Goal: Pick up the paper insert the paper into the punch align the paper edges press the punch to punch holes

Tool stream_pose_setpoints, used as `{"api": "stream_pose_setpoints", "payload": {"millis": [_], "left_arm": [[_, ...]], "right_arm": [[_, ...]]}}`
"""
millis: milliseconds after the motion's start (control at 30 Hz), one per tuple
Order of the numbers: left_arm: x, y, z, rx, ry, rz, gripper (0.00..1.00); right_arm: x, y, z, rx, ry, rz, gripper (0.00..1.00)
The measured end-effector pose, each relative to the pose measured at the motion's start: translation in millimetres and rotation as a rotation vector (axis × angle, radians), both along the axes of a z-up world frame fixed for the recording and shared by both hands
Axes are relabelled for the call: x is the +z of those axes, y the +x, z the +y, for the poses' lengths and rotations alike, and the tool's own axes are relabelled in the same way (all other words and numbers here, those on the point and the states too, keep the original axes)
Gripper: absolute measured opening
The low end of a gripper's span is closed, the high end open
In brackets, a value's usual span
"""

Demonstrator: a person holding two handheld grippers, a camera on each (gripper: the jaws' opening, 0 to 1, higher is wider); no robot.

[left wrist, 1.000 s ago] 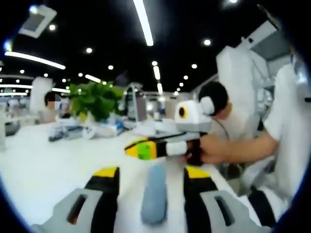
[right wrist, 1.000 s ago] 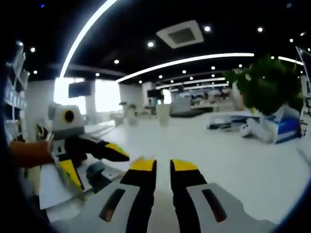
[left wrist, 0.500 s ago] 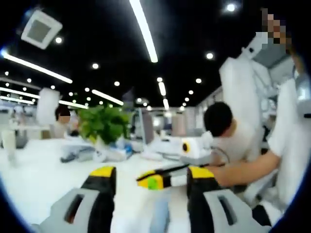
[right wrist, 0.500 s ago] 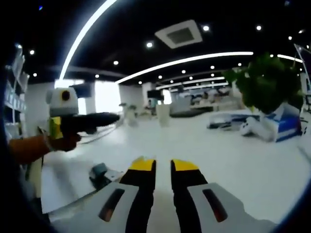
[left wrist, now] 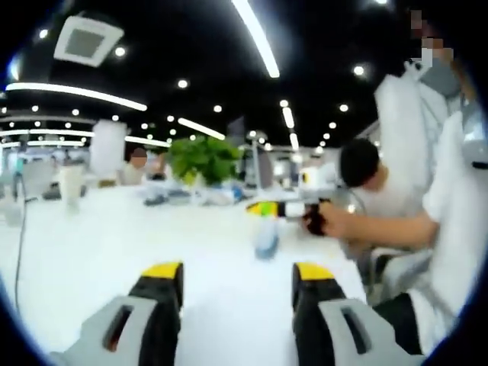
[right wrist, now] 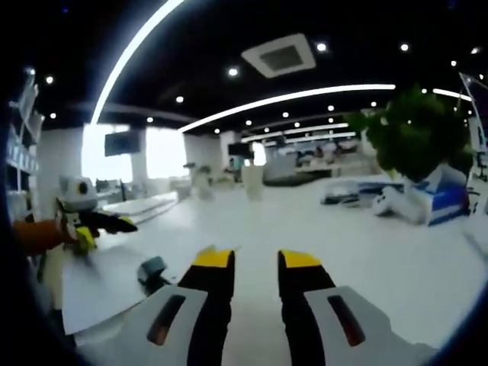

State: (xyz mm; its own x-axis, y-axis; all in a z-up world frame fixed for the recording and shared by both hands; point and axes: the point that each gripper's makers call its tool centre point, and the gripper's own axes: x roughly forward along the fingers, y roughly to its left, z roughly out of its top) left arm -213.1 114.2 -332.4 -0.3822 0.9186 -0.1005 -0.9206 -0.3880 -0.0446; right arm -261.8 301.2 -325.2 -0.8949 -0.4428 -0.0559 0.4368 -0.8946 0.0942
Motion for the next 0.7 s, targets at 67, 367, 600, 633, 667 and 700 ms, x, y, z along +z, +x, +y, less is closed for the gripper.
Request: {"api": "stream_pose_setpoints", "payload": {"millis": [67,367,600,633,667,700], "left_arm": [[-0.8,-1.0,3,-0.006,-0.016,0.015,0.53],[-12.5,-7.7,4,-0.013,-0.054,-0.019,0.55],[-18.2,-3.9,5,-0.003,-0.088,-0.009,0.54],[-22.5,-2.0,4,-0.003,-0.118,-0.01,0.54],[-23.9,-1.6,4,-0.004,-0.125,-0.009,0.54],[-25.9,-0.2,5,-0.008,-0.135,-0.012,0.54]], "right_arm": [[-0.1,0,-1,0.001,0.003,0.0,0.27],[5.0,2,3,0.012,-0.069,0.001,0.31],[3.1,-1,4,0.018,-0.056,0.002,0.29],[2.3,-4,6,0.034,-0.066,0.002,0.29],[4.2,-3,6,0.046,-0.087,0.005,0.29],[9.4,-1,4,0.066,-0.128,0.016,0.28]]}}
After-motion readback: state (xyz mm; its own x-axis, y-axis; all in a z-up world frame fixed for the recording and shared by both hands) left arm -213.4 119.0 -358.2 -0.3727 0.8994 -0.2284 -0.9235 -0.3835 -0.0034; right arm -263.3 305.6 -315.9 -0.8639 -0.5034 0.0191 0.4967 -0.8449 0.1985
